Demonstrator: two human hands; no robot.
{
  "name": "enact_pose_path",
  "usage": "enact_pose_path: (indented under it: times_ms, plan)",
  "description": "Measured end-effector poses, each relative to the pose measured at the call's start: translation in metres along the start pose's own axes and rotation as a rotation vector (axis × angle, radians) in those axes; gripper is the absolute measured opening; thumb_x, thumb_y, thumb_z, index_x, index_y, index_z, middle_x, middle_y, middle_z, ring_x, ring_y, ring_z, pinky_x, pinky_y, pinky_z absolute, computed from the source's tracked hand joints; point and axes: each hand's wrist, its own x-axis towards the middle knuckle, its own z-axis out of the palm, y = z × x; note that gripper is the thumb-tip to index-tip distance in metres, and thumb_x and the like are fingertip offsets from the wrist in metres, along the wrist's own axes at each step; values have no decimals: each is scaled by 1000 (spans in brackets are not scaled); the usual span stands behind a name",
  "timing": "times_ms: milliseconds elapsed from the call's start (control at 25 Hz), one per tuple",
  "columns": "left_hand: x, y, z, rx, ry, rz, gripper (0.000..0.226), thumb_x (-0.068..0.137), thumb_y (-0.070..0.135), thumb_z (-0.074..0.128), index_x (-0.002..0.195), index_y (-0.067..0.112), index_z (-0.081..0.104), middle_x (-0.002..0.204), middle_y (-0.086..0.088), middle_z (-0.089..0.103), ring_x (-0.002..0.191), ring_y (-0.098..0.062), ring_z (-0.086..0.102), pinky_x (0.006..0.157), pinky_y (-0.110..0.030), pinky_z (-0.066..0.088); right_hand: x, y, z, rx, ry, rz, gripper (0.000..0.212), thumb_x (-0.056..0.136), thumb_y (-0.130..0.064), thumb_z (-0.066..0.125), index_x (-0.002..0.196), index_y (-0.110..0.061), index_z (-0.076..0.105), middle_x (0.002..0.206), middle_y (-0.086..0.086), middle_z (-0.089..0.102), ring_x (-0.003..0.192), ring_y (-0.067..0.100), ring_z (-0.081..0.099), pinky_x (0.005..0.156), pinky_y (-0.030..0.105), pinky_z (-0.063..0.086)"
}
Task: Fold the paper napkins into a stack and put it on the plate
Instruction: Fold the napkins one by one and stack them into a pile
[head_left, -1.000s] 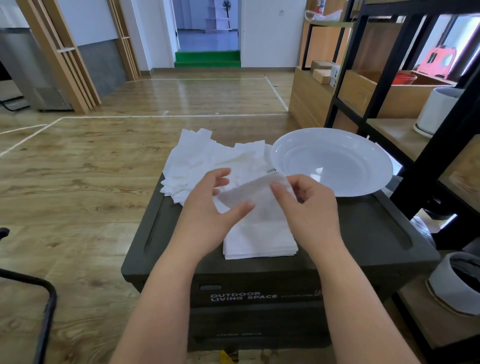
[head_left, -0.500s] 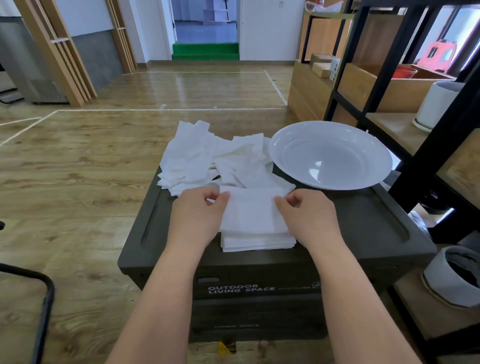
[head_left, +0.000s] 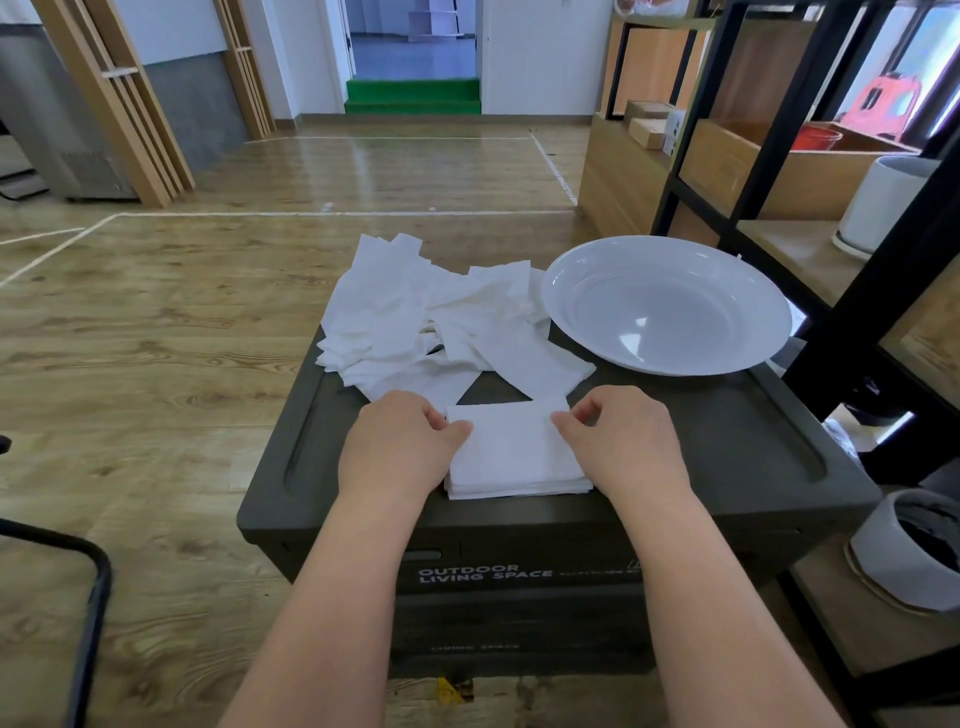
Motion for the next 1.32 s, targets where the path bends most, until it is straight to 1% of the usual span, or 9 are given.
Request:
enact_pose_path:
  times_ms: [160, 360, 520, 640, 880, 1000, 1120, 1200, 1320]
  plan:
    - [-2, 0, 1, 74, -5, -20, 31, 80, 43, 66, 60, 24, 53, 67, 6, 58, 62, -12, 53, 46, -22, 31, 0, 4, 5, -11, 20, 14, 13, 84, -31, 66, 79, -25, 54, 74, -12, 52, 65, 4, 46, 50, 18, 30]
    - [-4, 5, 3, -111, 101, 64, 19, 79, 38, 68, 83, 25, 53, 74, 13, 53, 73, -9, 52, 52, -23, 33, 13, -10, 11, 24, 181, -154, 15, 88, -24, 60, 103, -20, 62, 95, -2, 61, 93, 16, 52, 70, 23, 36]
    - [-7, 12, 11, -119, -46, 156, 17, 78, 31, 70, 69, 30, 55, 68, 12, 57, 66, -3, 54, 51, -21, 36, 44, -25, 22, -60, 56, -202, 18, 93, -19, 49, 95, -11, 66, 91, 3, 64, 87, 20, 57, 67, 25, 39]
    - [-7, 10, 15, -89, -115, 158, 18, 78, 30, 69, 65, 30, 56, 67, 12, 58, 64, -5, 55, 51, -21, 38, 56, -28, 28, -73, -32, -157, 18, 88, -22, 59, 88, -6, 67, 88, 5, 65, 84, 21, 60, 68, 28, 47]
    - [-8, 9, 13, -112, -129, 158, 17, 79, 30, 69, 67, 30, 57, 68, 12, 59, 67, -6, 57, 54, -21, 40, 52, -29, 32, -99, 50, -205, 15, 88, -14, 56, 91, -10, 70, 95, 4, 67, 89, 21, 60, 69, 28, 47]
    - [-10, 10, 8, -190, 49, 172, 12, 80, 36, 69, 82, 31, 58, 78, 13, 60, 74, -4, 58, 57, -19, 41, 46, -34, 9, 68, 64, -308, 13, 90, -23, 56, 93, -17, 67, 94, -2, 66, 91, 17, 58, 80, 31, 47]
    - [-6, 9, -7, -339, 256, 300, 47, 79, 32, 70, 116, 40, 43, 110, 17, 51, 92, -4, 54, 65, -16, 39, 30, -32, -24, 219, -130, -394, 7, 87, -32, 61, 80, -30, 64, 77, -17, 64, 78, 2, 59, 73, 21, 45]
    - [-3, 7, -18, -399, 152, 415, 65, 77, 30, 71, 127, 50, 34, 124, 25, 40, 109, -1, 44, 80, -18, 39, 15, -26, -35, 272, -275, -422, 7, 86, -33, 63, 79, -33, 64, 75, -20, 64, 73, -5, 59, 63, 8, 42]
    - [-3, 5, -24, -394, 2, 523, 19, 82, 36, 65, 98, 46, 61, 102, 34, 56, 98, 12, 48, 78, -11, 36, -1, -17, -37, 403, -373, -392, 5, 87, -35, 62, 86, -31, 66, 81, -17, 67, 74, -4, 60, 66, 9, 44]
